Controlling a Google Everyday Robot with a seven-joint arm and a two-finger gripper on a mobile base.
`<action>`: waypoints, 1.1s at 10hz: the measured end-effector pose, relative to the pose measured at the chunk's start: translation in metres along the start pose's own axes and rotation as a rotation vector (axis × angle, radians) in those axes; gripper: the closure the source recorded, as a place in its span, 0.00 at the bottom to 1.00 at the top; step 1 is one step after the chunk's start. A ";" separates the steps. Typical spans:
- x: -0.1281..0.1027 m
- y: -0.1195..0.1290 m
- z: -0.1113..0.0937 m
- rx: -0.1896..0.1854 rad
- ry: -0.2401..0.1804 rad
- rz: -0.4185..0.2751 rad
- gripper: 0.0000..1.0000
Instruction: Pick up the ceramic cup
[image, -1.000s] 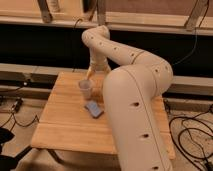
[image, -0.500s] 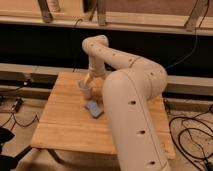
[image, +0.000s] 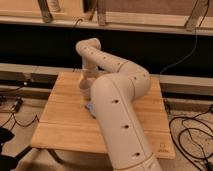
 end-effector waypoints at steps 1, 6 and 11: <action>-0.002 0.001 0.001 -0.002 -0.002 -0.001 0.20; -0.002 0.000 0.001 -0.001 -0.002 0.000 0.41; -0.001 -0.001 0.001 -0.001 0.000 0.001 0.92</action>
